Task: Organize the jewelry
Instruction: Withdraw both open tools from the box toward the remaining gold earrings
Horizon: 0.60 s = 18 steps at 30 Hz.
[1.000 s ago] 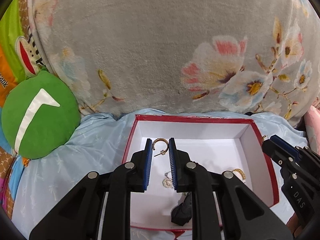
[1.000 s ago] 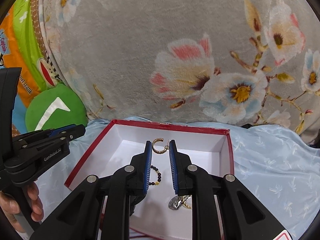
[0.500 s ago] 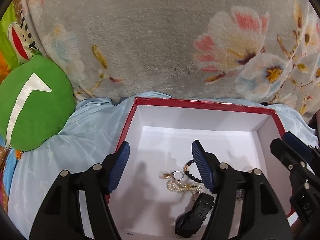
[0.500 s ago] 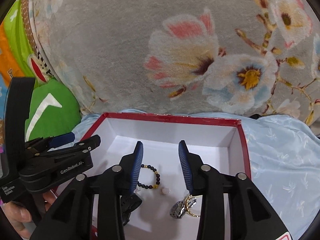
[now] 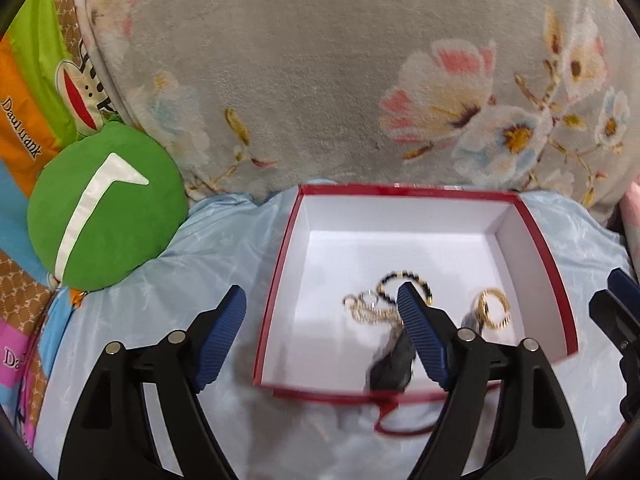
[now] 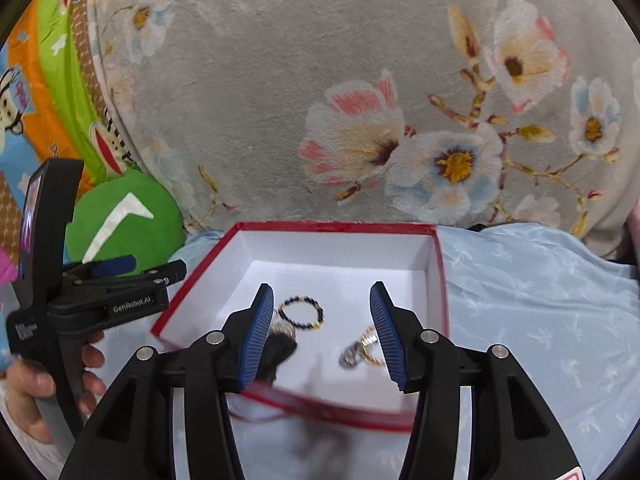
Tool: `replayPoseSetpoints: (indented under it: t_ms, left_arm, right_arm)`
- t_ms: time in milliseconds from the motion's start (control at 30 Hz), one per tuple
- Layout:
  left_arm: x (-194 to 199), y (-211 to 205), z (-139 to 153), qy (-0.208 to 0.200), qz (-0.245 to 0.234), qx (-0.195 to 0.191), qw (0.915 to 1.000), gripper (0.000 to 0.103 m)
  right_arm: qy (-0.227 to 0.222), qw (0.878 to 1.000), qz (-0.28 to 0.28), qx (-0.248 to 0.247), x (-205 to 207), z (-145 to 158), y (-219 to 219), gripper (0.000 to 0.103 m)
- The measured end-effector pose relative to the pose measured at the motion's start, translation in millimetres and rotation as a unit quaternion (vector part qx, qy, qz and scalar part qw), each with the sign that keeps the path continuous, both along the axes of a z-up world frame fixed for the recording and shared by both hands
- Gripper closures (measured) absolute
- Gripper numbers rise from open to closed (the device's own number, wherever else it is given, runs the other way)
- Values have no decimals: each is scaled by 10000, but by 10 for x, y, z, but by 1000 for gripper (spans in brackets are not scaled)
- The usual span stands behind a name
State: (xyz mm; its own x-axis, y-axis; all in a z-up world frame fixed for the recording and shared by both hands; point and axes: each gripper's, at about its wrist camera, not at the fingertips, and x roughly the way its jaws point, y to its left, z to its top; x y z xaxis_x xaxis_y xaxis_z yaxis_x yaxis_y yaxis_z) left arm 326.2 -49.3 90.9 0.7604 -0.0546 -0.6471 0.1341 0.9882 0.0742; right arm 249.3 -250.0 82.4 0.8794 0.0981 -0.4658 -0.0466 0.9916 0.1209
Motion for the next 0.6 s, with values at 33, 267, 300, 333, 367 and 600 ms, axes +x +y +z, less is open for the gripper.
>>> replayPoseSetpoints:
  t_ms: [33, 267, 300, 333, 367, 600]
  left_arm:
    - [-68, 3, -21, 19, 23, 77, 10000, 25]
    - [-573, 74, -196, 284, -2, 143, 9995, 25]
    - [-666, 89, -225, 331, -26, 137, 9994, 25]
    - [-725, 102, -246, 363, -32, 139, 9992, 25]
    - [-786, 118, -265, 388, -32, 137, 9991, 25]
    - [-1212, 295, -477, 647, 84, 132, 9978, 25]
  right_arm:
    - [-13, 9999, -52, -103, -110, -19, 27, 51]
    - [269, 9989, -133, -350, -857, -244, 144, 50]
    - [320, 9989, -142, -312, -940, -281, 138, 50]
    - [361, 9989, -143, -271, -1013, -315, 133, 50]
    - [415, 9988, -150, -226, -1095, -347, 126, 50]
    - [706, 9969, -352, -48, -1545, -589, 46, 50]
